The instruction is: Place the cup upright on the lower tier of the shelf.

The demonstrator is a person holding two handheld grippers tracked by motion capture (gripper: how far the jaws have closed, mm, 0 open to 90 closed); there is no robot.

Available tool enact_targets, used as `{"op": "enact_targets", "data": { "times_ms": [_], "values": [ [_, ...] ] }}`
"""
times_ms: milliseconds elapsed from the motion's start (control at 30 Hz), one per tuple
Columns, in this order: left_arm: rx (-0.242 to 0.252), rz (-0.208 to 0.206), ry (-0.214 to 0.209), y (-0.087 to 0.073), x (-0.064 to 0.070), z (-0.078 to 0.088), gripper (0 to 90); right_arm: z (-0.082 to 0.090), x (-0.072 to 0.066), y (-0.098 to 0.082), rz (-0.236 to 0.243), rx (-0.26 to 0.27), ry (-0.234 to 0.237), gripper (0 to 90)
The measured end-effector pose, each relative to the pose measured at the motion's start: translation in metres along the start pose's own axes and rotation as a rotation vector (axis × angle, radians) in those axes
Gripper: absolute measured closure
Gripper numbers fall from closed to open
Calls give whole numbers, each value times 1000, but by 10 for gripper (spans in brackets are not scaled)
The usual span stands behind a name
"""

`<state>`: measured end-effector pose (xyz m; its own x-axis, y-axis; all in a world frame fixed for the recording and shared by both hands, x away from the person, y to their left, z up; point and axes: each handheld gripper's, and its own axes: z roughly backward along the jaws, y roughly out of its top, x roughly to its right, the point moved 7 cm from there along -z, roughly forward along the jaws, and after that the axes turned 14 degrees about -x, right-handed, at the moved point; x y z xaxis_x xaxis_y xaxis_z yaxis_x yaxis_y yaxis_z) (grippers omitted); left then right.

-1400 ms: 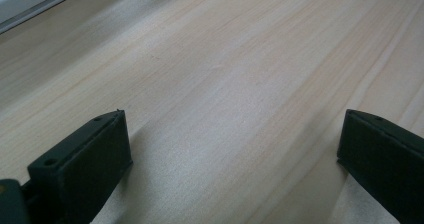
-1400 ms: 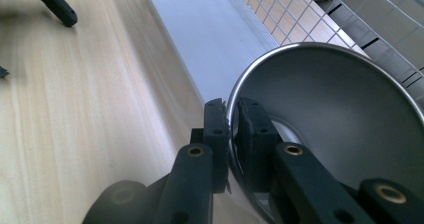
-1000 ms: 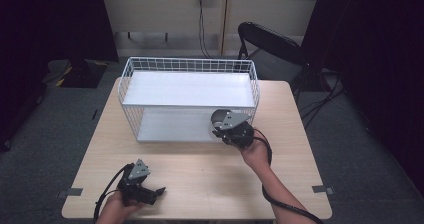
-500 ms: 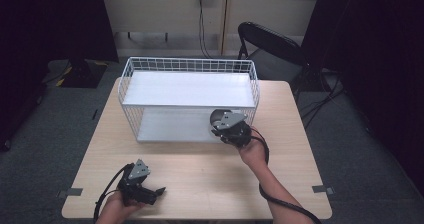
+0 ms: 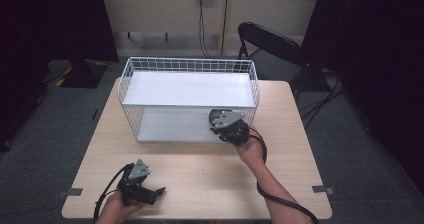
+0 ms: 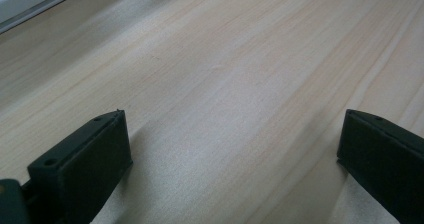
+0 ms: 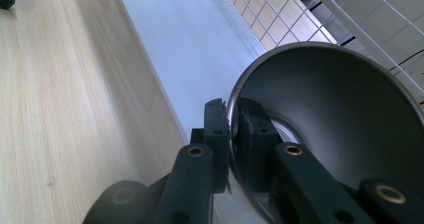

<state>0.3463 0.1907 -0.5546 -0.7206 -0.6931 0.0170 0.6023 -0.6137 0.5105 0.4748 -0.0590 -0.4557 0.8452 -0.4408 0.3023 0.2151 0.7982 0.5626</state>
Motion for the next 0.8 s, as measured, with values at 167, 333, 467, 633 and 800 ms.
{"op": "enact_targets", "data": {
  "times_ms": [167,333,467,633,800],
  "values": [
    [0,0,0,0,0,0,0,-3,1,1,-3,4,0,833],
    [0,0,0,0,0,0,0,-5,3,2,-9,8,-10,833],
    [0,0,1,0,0,0,0,-7,4,1,-15,13,-15,833],
    [0,0,0,0,0,0,0,-9,6,0,-22,15,-19,832],
    [0,0,0,0,0,0,0,-11,7,-2,-23,16,-22,833]
  ]
}}
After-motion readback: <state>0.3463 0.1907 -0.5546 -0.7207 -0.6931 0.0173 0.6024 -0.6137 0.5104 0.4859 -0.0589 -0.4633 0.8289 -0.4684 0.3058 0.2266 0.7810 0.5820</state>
